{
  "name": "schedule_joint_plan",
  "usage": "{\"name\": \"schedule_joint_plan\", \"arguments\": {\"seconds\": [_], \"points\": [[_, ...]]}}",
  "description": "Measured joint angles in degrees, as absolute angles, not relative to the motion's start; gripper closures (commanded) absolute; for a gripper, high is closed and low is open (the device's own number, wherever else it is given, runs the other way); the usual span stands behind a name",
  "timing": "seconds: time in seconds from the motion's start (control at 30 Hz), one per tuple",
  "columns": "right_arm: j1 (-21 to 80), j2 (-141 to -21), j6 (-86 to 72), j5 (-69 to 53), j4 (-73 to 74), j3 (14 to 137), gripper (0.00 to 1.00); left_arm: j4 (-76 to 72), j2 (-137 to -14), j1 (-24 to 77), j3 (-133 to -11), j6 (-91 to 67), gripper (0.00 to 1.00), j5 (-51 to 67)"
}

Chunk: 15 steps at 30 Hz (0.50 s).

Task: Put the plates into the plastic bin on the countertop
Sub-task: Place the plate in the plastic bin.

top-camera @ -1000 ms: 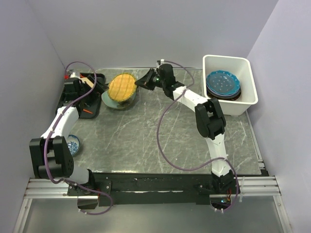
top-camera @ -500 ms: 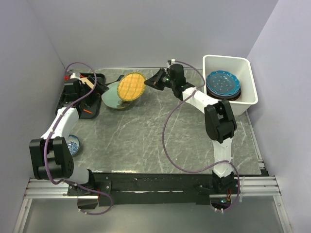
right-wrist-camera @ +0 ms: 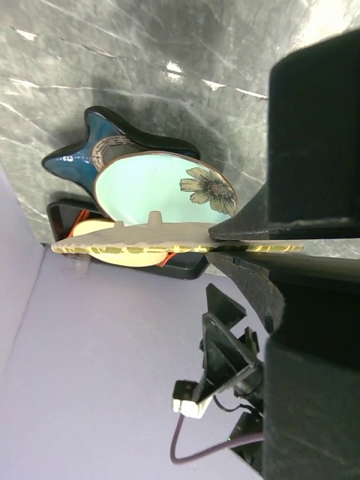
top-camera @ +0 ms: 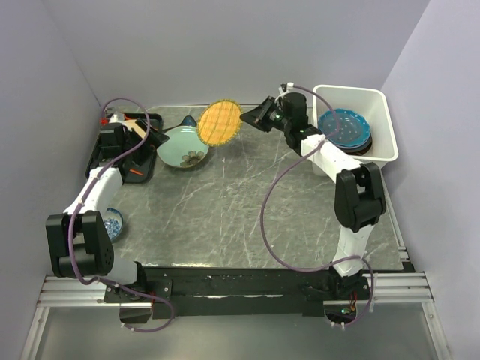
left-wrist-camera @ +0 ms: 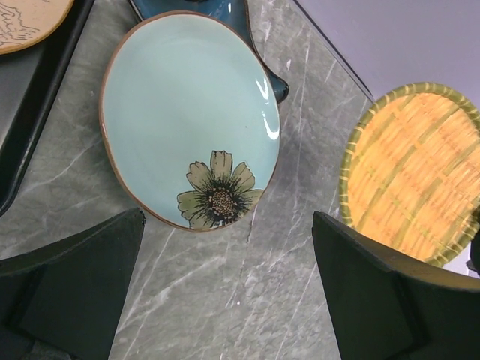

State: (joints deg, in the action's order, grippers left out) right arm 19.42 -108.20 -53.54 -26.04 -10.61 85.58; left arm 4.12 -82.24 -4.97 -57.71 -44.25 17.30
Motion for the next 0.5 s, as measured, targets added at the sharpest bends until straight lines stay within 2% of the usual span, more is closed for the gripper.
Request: {"name": "schedule_joint_plan", "arguments": {"seconds": [0.5], "points": [[13.6, -99.9, -52.4, -26.1, -9.6, 79.8, 0.97, 2.7, -83.7, -5.0, -56.5, -44.7, 0.01, 19.8]]}}
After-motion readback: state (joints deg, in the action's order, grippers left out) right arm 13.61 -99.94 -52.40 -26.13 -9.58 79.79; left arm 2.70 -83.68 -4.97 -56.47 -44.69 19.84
